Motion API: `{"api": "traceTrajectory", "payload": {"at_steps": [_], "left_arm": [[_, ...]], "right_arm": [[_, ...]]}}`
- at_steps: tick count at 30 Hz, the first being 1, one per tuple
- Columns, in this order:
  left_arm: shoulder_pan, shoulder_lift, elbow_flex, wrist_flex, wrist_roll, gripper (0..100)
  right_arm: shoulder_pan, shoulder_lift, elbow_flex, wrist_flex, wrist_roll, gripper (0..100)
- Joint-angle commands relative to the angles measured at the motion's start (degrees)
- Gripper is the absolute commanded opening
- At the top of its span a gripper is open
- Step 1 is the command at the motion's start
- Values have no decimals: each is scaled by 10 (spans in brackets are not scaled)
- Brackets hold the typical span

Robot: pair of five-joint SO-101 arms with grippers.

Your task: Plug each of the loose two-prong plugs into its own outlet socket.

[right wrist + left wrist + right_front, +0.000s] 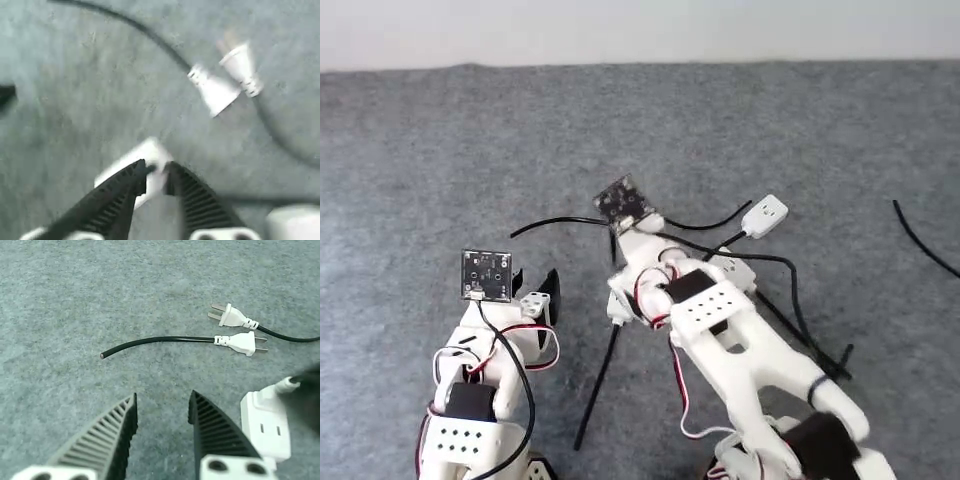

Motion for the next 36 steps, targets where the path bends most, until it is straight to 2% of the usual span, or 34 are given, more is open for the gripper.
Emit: {"api": "traceTrajectory", "payload": {"at_steps": [1, 5, 12, 16, 21, 26, 30, 36], "left_arm": [[-2, -6, -2, -13, -4, 165], [-2, -6, -2, -13, -5, 165], [-2, -6, -2, -14, -5, 165], [-2, -6, -2, -14, -5, 165], [-2, -6, 1, -16, -5, 165], [-2, -6, 3, -16, -5, 166], [-2, -6, 3, -16, -5, 166], [-2, -6, 3, -16, -5, 166]], "right_arm": [[-8, -2, -38, 22, -46, 218], [-27, -1, -86, 72, -111, 241], [-29, 6, -91, 76, -229, 242], [-68, 15, -91, 71, -303, 244], [-85, 95, -101, 36, -306, 244], [-80, 163, -183, 104, -306, 244], [-62, 209, -223, 111, -305, 242], [-60, 224, -245, 172, -302, 225]]}}
